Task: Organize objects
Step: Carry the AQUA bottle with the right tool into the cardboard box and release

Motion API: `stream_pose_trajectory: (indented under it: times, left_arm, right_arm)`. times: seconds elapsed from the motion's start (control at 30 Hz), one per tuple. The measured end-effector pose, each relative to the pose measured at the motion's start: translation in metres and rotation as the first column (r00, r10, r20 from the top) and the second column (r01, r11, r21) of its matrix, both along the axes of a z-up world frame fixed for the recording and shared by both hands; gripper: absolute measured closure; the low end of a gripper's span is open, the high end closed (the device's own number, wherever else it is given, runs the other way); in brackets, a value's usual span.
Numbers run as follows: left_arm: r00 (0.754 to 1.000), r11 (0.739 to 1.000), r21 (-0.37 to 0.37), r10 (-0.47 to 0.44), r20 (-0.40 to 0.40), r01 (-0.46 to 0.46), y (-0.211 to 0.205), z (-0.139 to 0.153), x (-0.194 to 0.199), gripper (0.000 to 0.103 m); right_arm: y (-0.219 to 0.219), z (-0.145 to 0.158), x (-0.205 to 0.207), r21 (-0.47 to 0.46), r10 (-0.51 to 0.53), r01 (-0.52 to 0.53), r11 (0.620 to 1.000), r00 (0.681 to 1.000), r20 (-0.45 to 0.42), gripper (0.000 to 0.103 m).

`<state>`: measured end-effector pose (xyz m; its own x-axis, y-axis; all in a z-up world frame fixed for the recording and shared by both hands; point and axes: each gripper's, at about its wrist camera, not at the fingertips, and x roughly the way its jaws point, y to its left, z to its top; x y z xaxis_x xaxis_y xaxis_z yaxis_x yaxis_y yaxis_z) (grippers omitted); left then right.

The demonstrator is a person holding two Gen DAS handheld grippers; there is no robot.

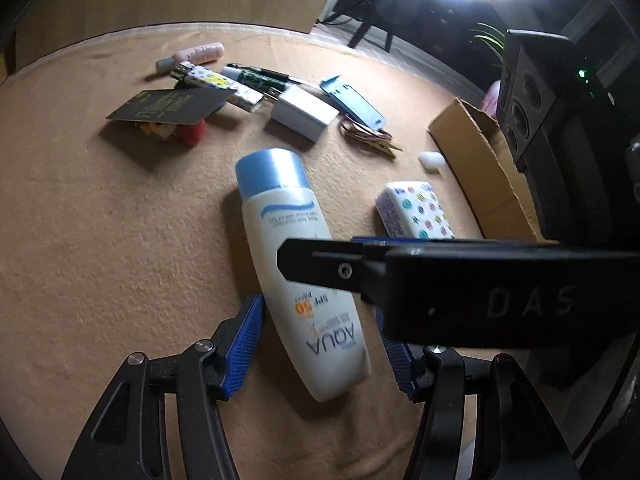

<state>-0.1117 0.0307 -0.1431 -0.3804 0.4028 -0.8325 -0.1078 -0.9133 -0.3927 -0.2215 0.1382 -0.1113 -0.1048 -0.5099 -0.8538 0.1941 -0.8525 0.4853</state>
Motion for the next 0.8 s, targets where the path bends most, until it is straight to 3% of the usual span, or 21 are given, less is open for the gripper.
stream_pose_trajectory:
  times: [0.03,0.13,0.17,0.33,0.5,0.8]
  left_arm:
    - [1.0,1.0,0.008,0.013,0.007,-0.013,-0.001,-0.002,-0.003,0.042]
    - [0.999,0.998,0.051,0.043,0.02,-0.044,-0.007,-0.006,-0.008,0.048]
    - [0.999,0.998,0.051,0.042,0.022,-0.043,-0.007,-0.006,-0.008,0.052]
    - [0.998,0.996,0.074,0.055,0.025,-0.056,-0.009,-0.004,-0.004,0.052]
    - [0.999,0.995,0.088,0.049,-0.016,-0.047,0.0,0.017,0.002,0.052]
    - [0.993,0.993,0.102,-0.045,-0.113,0.057,0.065,0.06,-0.006,0.052]
  right_arm:
    - [-0.002,0.0,-0.002,0.008,0.009,-0.009,1.0,1.0,-0.005,0.048]
    - [-0.008,-0.004,-0.003,0.0,0.039,-0.039,0.999,0.999,0.006,0.063]
    - [-0.008,-0.005,-0.002,0.006,0.04,-0.04,0.999,0.999,0.004,0.063]
    - [-0.004,-0.004,0.001,0.003,0.034,-0.034,0.999,0.999,-0.004,0.063]
    - [0.011,0.022,0.014,0.01,0.019,-0.018,1.0,0.997,-0.078,0.063]
    - [0.087,0.067,0.037,-0.001,-0.112,0.114,0.994,0.978,-0.174,0.063]
